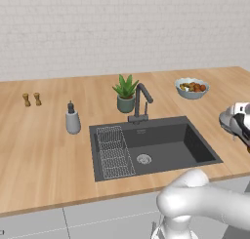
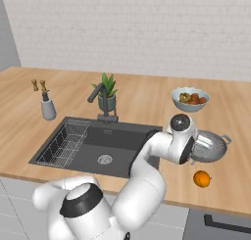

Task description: Put the colander in the sink, put the orange in the colander, and turn on the sink faucet and pour water over the colander.

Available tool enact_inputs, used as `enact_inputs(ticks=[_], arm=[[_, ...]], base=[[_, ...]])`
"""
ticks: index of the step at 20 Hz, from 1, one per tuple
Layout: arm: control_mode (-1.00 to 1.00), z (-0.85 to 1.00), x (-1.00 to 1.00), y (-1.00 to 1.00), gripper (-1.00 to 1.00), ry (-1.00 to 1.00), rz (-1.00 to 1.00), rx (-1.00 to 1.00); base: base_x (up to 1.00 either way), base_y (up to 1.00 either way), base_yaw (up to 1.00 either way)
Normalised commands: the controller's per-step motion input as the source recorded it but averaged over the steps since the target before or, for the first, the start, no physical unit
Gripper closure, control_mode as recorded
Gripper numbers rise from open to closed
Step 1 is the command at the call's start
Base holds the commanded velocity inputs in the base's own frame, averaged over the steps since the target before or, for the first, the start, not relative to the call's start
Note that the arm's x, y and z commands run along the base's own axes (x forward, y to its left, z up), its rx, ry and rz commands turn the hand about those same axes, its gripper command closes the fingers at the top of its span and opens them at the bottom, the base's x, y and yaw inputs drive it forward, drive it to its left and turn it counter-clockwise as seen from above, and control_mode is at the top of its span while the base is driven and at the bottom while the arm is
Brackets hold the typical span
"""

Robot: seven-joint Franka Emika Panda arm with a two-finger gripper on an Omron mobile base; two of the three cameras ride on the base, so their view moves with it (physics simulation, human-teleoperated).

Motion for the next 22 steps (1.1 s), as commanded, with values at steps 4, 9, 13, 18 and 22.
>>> enact_inputs(ticks=[4,9,13,18,22], arm=[[-1.00,-0.33,0.13,-0.52,-1.00,0.22,-0.19,0.00],[-1.00,-0.28,0.01,-0.64,-1.00,0.19,-0.16,0.02],[-1.00,-0.12,0.01,-0.54,-1.00,0.09,-0.11,0.11],[-1.00,-0.23,0.00,-0.53,-1.00,0.04,-0.06,0.13],[-1.00,-0.28,0.00,-0.37,-1.00,0.01,-0.02,0.11]], base=[[0.00,0.00,0.00],[0.00,0.00,0.00],[0.00,0.00,0.00],[0.00,0.00,0.00],[0.00,0.00,0.00]])
